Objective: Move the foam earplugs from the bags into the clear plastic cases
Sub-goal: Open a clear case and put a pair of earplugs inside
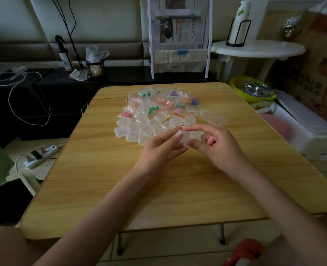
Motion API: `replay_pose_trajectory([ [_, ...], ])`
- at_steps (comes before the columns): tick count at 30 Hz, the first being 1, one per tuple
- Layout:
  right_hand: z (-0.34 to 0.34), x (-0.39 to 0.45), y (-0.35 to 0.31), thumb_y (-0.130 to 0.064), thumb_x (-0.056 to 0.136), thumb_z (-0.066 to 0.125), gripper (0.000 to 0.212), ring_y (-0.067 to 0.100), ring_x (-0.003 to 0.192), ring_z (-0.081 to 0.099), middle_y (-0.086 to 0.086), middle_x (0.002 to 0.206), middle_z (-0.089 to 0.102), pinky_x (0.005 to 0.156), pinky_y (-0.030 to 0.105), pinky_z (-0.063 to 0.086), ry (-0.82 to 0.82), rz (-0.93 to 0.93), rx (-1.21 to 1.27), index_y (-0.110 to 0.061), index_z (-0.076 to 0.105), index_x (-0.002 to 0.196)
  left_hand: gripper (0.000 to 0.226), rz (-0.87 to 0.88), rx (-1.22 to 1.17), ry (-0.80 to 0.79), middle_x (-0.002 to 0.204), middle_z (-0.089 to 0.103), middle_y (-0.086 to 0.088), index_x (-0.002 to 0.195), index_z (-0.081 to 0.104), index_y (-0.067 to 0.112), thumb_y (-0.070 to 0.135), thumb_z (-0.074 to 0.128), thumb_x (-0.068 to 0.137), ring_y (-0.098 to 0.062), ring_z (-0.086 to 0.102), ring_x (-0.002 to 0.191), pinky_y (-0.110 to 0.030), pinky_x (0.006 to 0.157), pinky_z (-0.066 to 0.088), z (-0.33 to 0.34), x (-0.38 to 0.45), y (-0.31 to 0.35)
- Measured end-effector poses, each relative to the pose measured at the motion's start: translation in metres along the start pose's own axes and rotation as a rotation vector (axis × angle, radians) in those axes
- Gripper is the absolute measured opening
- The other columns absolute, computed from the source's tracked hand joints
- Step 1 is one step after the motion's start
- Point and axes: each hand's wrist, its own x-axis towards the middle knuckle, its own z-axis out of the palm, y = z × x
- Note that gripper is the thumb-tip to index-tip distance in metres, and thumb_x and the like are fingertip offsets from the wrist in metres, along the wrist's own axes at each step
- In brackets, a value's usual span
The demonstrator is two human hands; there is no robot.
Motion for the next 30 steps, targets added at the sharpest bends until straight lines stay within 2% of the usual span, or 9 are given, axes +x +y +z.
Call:
replay_pose_trajectory([
  [3, 0.004, -0.003, 0.002, -0.03, 0.086, 0.069, 0.028, 0.008, 0.046, 0.025, -0.01, 0.046, 0.028, 0.047, 0.029, 0.025, 0.003, -0.03, -0.037, -0.031, 0.066, 0.114, 0.032, -0.07, -0.151, -0.038, 0.099, 0.07, -0.007, 0.112, 0.064, 0.006, 0.022, 0.057, 0.085, -0.019, 0.067, 0.095, -0.026, 0.083, 0.055, -0.001, 0.0, 0.001],
  [5, 0.009, -0.005, 0.002, -0.022, 0.088, 0.069, 0.032, 0.008, 0.045, 0.027, -0.01, 0.048, 0.028, 0.047, 0.032, 0.03, 0.026, -0.082, -0.114, -0.032, 0.065, 0.117, 0.029, -0.127, -0.246, -0.023, 0.092, 0.07, -0.009, 0.103, 0.066, 0.004, 0.018, 0.06, 0.079, -0.015, 0.069, 0.084, -0.021, 0.075, 0.056, -0.003, 0.001, 0.001],
  [7, 0.012, -0.006, 0.002, -0.021, 0.087, 0.068, 0.036, 0.009, 0.044, 0.03, -0.01, 0.047, 0.03, 0.047, 0.034, 0.034, 0.043, -0.117, -0.171, -0.031, 0.062, 0.121, 0.023, -0.185, -0.323, 0.008, 0.086, 0.069, -0.012, 0.09, 0.068, 0.0, 0.014, 0.063, 0.073, -0.014, 0.069, 0.073, -0.018, 0.066, 0.056, -0.004, 0.003, 0.002],
  [9, 0.015, -0.007, 0.001, -0.026, 0.086, 0.067, 0.04, 0.009, 0.043, 0.033, -0.01, 0.046, 0.031, 0.047, 0.033, 0.035, 0.027, -0.11, -0.207, -0.028, 0.06, 0.125, 0.022, -0.205, -0.306, 0.027, 0.085, 0.068, -0.013, 0.085, 0.068, -0.002, 0.013, 0.066, 0.069, -0.014, 0.068, 0.072, -0.018, 0.066, 0.057, -0.006, 0.005, 0.001],
  [13, 0.013, -0.006, 0.0, -0.03, 0.082, 0.071, 0.038, 0.008, 0.04, 0.033, -0.01, 0.041, 0.031, 0.044, 0.015, 0.025, -0.011, -0.059, -0.182, -0.024, 0.063, 0.119, 0.025, -0.235, -0.176, 0.018, 0.081, 0.07, -0.011, 0.089, 0.068, 0.003, 0.018, 0.068, 0.068, -0.014, 0.069, 0.07, -0.022, 0.067, 0.057, -0.006, 0.004, 0.0],
  [15, 0.011, -0.005, 0.001, -0.027, 0.08, 0.073, 0.031, 0.007, 0.04, 0.032, -0.01, 0.042, 0.031, 0.045, 0.012, 0.026, 0.001, -0.028, -0.134, -0.025, 0.064, 0.11, 0.031, -0.252, -0.202, 0.017, 0.081, 0.071, -0.012, 0.095, 0.067, 0.002, 0.019, 0.067, 0.07, -0.014, 0.07, 0.07, -0.023, 0.068, 0.058, -0.005, 0.004, 0.0],
  [18, 0.013, -0.005, 0.002, -0.024, 0.076, 0.077, 0.03, 0.003, 0.044, 0.038, -0.011, 0.043, 0.036, 0.049, 0.015, 0.033, 0.024, -0.011, -0.099, -0.025, 0.062, 0.102, 0.035, -0.257, -0.239, 0.006, 0.085, 0.072, -0.014, 0.099, 0.066, -0.001, 0.019, 0.066, 0.07, -0.015, 0.07, 0.073, -0.025, 0.076, 0.057, -0.005, 0.005, -0.001],
  [21, 0.017, -0.004, 0.002, -0.025, 0.073, 0.08, 0.032, 0.003, 0.045, 0.04, -0.012, 0.045, 0.039, 0.053, 0.023, 0.039, 0.043, -0.003, -0.093, -0.024, 0.06, 0.099, 0.031, -0.266, -0.257, 0.002, 0.082, 0.072, -0.013, 0.094, 0.067, -0.001, 0.019, 0.065, 0.071, -0.013, 0.07, 0.069, -0.022, 0.07, 0.058, -0.004, 0.004, 0.0],
  [30, 0.019, -0.006, 0.003, -0.028, 0.068, 0.083, 0.04, 0.007, 0.046, 0.038, -0.01, 0.05, 0.037, 0.047, 0.024, 0.032, 0.073, 0.0, -0.158, -0.025, 0.053, 0.094, 0.029, -0.292, -0.281, -0.003, 0.081, 0.071, -0.015, 0.094, 0.067, -0.003, 0.015, 0.065, 0.07, -0.015, 0.069, 0.064, -0.022, 0.061, 0.058, -0.005, 0.005, 0.001],
])
